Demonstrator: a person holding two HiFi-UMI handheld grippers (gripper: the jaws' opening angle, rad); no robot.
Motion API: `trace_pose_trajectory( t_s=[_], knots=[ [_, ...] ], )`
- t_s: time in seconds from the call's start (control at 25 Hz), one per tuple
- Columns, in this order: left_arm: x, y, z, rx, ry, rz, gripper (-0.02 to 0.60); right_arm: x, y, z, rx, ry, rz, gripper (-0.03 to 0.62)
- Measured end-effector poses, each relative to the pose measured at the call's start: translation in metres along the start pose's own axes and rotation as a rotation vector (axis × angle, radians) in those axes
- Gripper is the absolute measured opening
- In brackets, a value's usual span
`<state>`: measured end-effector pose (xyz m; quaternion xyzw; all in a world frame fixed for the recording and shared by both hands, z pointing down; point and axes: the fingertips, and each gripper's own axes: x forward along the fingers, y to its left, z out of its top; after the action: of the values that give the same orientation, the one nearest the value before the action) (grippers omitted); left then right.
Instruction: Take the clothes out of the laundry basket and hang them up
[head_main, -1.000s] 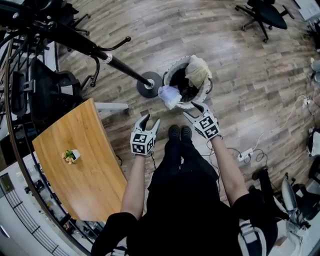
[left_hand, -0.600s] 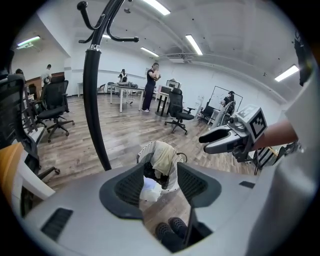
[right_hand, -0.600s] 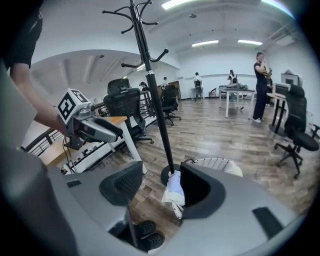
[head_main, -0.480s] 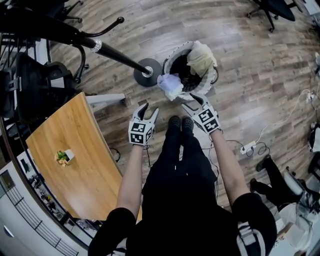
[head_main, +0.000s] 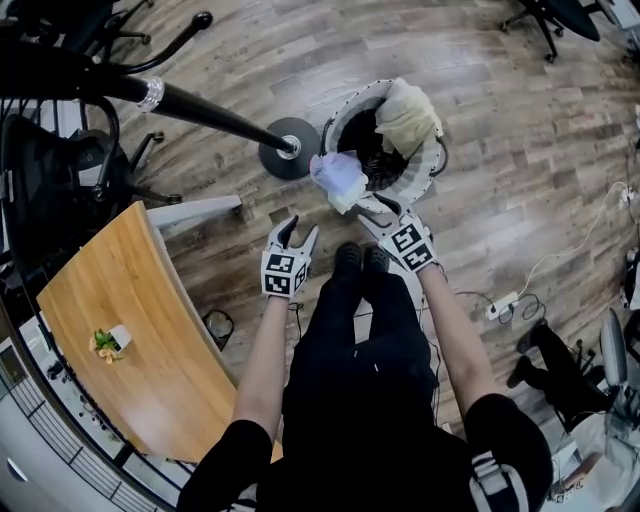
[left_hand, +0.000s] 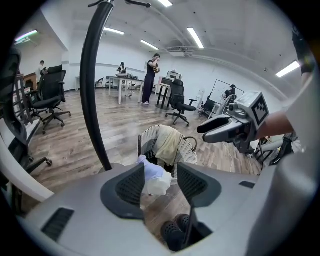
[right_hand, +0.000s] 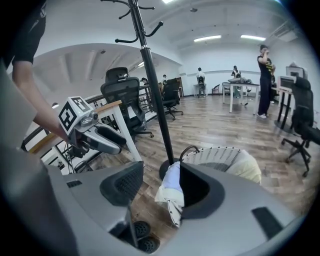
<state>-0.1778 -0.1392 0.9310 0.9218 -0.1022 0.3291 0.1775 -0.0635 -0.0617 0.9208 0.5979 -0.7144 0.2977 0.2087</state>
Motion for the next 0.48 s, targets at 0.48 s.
trace_pose_trajectory(
  t_s=[0.48],
  knots=[
    [0.088,0.046,-0.068,-0.017,0.021,0.011,0.211,0.102,-0.028,-0.054,-0.017,0.025,0.036,0.232]
  ],
)
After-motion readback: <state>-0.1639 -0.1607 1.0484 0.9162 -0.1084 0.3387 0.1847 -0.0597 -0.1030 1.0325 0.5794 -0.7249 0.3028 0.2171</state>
